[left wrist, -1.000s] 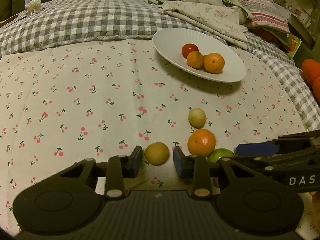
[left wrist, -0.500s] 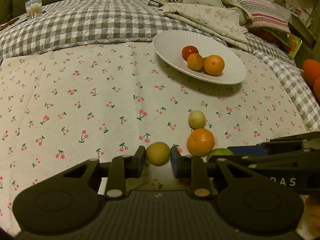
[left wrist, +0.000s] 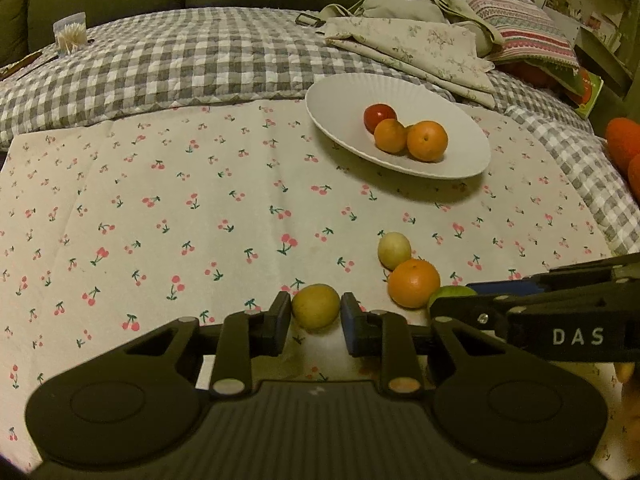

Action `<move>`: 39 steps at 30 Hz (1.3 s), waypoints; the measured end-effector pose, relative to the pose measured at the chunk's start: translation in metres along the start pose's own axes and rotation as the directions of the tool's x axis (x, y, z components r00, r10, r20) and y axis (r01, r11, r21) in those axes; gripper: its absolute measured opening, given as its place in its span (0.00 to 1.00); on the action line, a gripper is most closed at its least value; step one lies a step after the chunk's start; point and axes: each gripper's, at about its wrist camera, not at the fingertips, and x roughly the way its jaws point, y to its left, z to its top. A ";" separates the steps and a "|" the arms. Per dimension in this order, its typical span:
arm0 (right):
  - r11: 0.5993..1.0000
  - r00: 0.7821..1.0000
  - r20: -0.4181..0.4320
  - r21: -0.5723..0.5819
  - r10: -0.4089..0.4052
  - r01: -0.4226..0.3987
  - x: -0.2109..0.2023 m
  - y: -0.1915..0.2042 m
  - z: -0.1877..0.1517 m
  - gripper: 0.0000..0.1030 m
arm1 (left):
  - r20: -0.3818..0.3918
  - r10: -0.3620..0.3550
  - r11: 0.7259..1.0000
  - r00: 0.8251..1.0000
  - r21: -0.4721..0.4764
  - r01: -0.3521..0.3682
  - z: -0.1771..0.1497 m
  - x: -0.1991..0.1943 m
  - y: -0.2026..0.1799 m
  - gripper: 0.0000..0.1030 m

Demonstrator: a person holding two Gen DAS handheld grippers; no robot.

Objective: Organize fruits
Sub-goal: 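Grasp the yellow lemon with the left tool while the right tool grasps the green lime, then carry the lemon and lime onto the white plate and open both tools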

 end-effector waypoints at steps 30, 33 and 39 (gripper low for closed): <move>0.996 0.994 0.106 0.091 -0.016 0.006 -0.028 -0.024 0.023 0.28 | 0.078 -0.024 0.999 0.997 0.039 0.021 0.027 -0.005 -0.017 0.24; 0.994 0.993 0.115 0.110 -0.028 0.015 -0.029 -0.032 0.029 0.28 | 0.095 -0.031 0.998 0.995 0.054 0.026 0.036 -0.003 -0.023 0.24; 0.985 0.985 0.159 0.168 -0.067 0.040 -0.035 -0.055 0.048 0.28 | 0.125 -0.049 0.995 0.991 0.088 0.038 0.055 0.008 -0.038 0.24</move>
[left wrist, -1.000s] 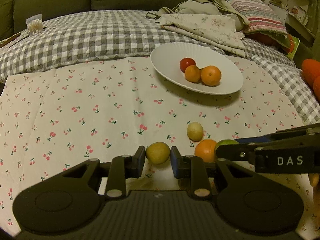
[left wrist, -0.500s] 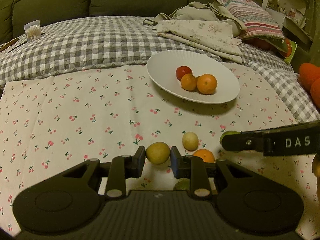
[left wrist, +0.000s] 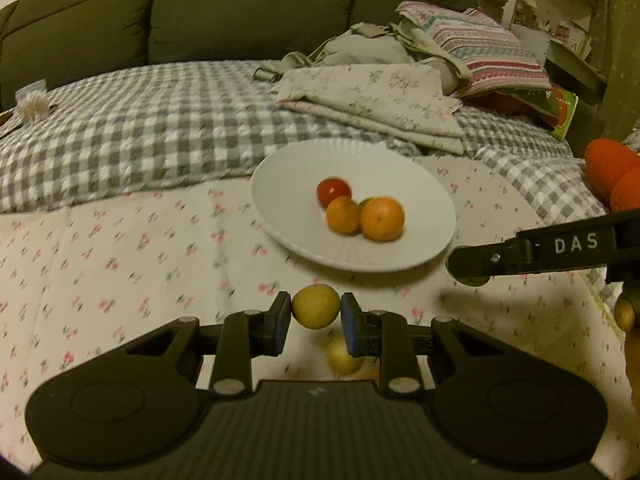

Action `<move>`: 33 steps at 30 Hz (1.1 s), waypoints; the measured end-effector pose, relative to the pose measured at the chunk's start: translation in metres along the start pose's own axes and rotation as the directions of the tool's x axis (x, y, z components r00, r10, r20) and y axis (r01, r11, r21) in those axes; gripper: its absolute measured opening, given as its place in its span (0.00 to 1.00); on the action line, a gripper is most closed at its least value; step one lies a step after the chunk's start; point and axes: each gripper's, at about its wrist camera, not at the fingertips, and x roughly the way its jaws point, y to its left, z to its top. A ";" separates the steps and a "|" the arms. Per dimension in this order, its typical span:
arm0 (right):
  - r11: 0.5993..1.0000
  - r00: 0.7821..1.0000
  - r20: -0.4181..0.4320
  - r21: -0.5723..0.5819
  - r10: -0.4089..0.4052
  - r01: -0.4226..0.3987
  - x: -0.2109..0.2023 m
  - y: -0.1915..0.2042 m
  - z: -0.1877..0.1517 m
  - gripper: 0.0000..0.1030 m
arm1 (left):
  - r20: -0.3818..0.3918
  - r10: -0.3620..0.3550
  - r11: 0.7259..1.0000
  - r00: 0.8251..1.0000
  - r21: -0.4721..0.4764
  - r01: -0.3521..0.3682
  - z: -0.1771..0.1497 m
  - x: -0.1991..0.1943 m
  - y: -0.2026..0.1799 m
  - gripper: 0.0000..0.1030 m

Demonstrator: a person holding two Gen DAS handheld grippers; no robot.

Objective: Organize fruits
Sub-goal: 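Carry the lemon and lime onto the white plate and open both tools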

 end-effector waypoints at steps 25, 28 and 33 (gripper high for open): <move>0.995 0.997 0.063 0.084 -0.050 0.045 0.066 -0.055 0.070 0.28 | 0.019 -0.017 0.999 1.000 -0.029 0.018 0.053 0.095 0.020 0.25; 0.997 0.997 0.063 0.073 -0.044 0.040 0.071 -0.053 0.070 0.29 | 0.013 -0.033 0.999 0.999 -0.029 0.033 0.051 0.099 0.020 0.25; 0.996 0.997 0.068 0.080 -0.049 0.043 0.073 -0.051 0.069 0.30 | 0.015 -0.038 0.999 0.999 -0.008 0.038 0.049 0.098 0.017 0.25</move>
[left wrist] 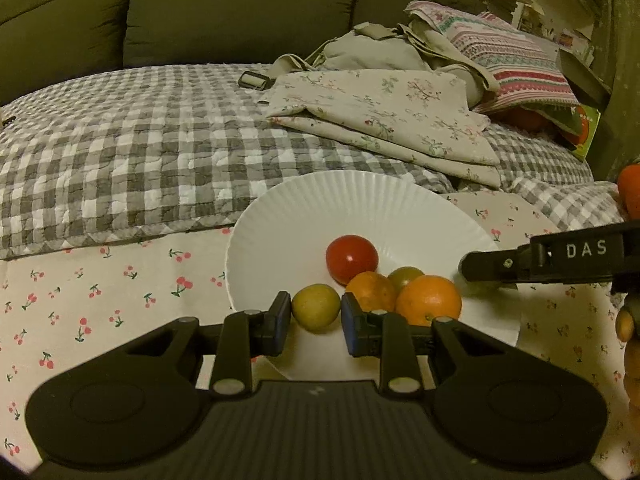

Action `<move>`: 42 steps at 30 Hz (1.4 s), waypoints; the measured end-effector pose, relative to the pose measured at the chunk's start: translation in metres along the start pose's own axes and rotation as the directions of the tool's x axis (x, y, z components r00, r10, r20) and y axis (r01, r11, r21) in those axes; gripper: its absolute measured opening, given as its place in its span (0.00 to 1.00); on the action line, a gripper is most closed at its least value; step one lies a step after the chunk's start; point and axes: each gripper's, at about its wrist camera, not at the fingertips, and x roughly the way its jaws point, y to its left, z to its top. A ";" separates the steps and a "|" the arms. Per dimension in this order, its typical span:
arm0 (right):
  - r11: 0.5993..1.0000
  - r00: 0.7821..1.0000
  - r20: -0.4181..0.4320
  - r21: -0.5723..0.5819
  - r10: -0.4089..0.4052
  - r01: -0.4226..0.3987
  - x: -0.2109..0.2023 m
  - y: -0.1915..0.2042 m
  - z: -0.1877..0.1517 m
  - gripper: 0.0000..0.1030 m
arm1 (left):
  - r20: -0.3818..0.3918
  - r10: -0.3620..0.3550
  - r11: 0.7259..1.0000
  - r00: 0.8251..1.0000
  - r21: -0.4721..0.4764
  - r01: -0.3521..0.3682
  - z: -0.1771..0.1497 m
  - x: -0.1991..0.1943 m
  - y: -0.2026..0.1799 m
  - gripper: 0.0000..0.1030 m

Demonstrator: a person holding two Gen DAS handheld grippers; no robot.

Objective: Organize fruits
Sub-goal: 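Carry the lemon and lime onto the white plate and open both tools, then move both open tools back toward the remaining fruits on the cloth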

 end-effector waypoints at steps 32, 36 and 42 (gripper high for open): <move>0.995 0.994 0.056 -0.001 0.099 -0.099 -0.045 0.022 0.000 0.55 | -0.021 -0.008 1.000 1.000 -0.020 0.007 -0.030 -0.083 0.010 0.44; 0.993 0.994 0.065 -0.083 0.092 -0.086 -0.053 0.037 -0.007 0.55 | -0.026 -0.001 1.000 1.000 -0.019 0.001 -0.040 -0.095 0.009 0.52; 0.986 0.994 0.056 -0.140 0.097 -0.088 -0.063 0.051 -0.021 0.55 | -0.039 0.009 1.000 0.999 -0.018 -0.010 -0.056 -0.113 0.009 0.54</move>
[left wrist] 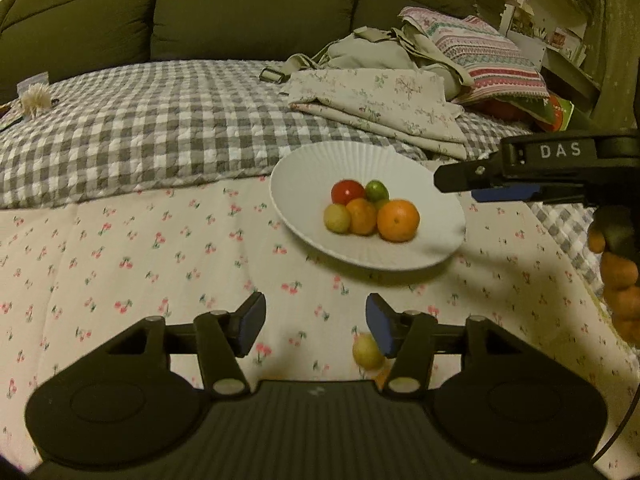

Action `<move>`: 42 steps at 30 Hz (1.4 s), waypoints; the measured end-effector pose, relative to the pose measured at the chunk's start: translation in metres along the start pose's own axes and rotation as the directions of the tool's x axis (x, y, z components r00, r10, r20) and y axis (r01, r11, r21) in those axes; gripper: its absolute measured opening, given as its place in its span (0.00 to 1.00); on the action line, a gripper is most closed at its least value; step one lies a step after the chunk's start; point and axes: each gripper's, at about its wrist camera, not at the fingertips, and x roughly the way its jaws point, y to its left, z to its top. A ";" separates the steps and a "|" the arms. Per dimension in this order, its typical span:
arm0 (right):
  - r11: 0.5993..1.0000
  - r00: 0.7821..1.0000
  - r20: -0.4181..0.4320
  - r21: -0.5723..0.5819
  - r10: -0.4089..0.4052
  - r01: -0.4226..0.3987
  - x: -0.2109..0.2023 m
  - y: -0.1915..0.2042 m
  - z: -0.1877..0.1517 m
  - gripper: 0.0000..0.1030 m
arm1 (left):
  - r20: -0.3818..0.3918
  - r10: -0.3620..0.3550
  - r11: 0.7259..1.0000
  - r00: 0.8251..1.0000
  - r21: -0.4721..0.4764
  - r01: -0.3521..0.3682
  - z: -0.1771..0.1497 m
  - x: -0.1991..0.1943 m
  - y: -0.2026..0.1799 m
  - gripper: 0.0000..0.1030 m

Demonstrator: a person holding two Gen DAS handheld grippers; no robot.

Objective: Organize fruits
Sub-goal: 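Move both open tools back toward the remaining fruits on the cloth, then grasp the green lime with the left tool while the right tool grasps the mandarin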

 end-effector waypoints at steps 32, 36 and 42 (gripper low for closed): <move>0.988 0.989 -0.150 -0.151 -0.008 -0.014 -0.054 0.035 -0.082 0.55 | -0.144 -0.072 0.997 0.987 0.005 0.073 -0.065 -0.010 -0.024 0.36; 0.986 0.985 -0.172 -0.167 -0.014 -0.015 -0.047 0.036 -0.087 0.55 | -0.170 -0.093 0.996 0.981 -0.032 0.089 -0.068 -0.001 -0.019 0.33; 0.982 0.981 -0.194 -0.188 -0.015 -0.022 -0.040 0.039 -0.094 0.55 | -0.150 -0.033 0.999 0.988 -0.019 0.030 -0.062 -0.009 -0.018 0.32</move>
